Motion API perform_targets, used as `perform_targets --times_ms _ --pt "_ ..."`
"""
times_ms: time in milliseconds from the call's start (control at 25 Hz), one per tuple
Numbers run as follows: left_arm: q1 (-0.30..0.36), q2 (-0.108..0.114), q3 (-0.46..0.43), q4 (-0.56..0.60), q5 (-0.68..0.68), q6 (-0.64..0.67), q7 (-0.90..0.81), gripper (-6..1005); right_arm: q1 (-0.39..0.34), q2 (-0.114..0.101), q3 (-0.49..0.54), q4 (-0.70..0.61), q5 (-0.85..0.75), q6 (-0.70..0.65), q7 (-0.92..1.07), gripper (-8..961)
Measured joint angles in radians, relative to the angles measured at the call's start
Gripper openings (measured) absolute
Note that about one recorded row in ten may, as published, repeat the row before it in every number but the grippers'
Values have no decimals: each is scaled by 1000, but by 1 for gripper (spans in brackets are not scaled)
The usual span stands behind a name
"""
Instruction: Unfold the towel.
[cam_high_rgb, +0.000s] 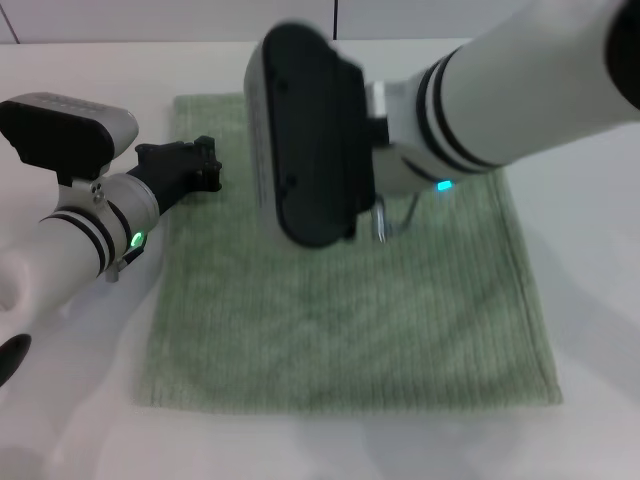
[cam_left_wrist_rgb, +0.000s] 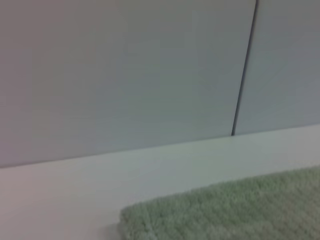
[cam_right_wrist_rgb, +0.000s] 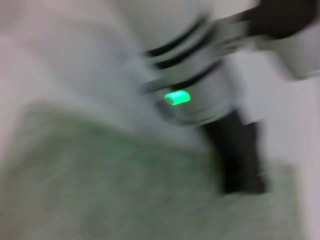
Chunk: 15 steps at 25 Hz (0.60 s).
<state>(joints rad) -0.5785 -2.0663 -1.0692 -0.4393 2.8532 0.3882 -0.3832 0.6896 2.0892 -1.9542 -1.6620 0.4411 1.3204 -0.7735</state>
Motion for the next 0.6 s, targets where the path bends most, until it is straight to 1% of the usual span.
perform_targets --times_ms 40,160,200,280,440,600 --pt "5 0 0 -1 0 15 0 102 -17 0 -2 -11 -17 -40 2 309" --pt "42 2 0 -11 0 113 -4 104 -106 0 -14 -57 -78 -230 6 310" --pt "62 3 -2 -16 0 170 -5 104 -124 1 -14 -62 -84 -272 7 311" --pt "102 5 -7 -19 0 296 -4 105 -176 3 -14 -65 -94 -396 13 312" --pt "172 5 -59 -12 0 534 2 106 -263 4 -8 -26 -96 -656 53 313" --pt "209 5 -102 6 0 667 2 108 -338 3 -9 26 -94 -909 61 315"
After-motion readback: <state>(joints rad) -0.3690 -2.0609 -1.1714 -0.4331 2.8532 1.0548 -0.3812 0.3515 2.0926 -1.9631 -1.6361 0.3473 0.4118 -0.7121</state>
